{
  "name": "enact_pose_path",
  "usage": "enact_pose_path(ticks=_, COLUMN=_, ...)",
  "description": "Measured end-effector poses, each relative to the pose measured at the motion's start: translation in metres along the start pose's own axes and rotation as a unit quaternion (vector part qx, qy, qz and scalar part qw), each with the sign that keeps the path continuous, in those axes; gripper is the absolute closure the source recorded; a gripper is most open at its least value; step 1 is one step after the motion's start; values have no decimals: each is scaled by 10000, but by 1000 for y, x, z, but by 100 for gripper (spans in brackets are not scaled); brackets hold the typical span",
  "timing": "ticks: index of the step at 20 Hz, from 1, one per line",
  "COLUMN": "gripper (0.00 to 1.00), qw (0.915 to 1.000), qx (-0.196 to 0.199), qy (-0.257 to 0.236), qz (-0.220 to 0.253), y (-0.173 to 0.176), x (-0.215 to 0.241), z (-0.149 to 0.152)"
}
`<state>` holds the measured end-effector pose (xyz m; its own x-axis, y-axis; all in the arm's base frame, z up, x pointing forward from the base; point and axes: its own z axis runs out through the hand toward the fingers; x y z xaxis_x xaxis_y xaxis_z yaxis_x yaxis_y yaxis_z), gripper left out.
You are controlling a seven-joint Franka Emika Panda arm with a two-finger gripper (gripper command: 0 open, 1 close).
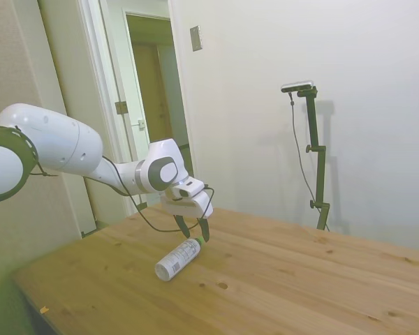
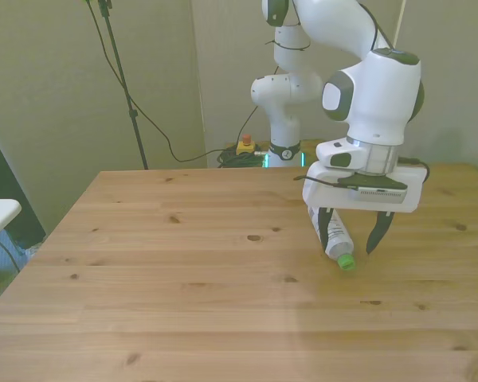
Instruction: Stand the water bottle
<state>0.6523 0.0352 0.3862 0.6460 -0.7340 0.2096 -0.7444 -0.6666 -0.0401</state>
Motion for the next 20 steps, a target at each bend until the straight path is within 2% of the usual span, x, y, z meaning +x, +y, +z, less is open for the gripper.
enact_pose_path(ticks=1, gripper=0, qw=10000, qx=-31, qy=-9, qz=8, y=0, x=0, z=5)
enact_pose_path(ticks=2, gripper=100, qw=10000, qx=-58, qy=-19, qz=14, y=0, x=0, z=9)
enact_pose_path(ticks=20, gripper=100, qw=9998, qx=-89, qy=-8, qz=149, y=4, x=5, z=29)
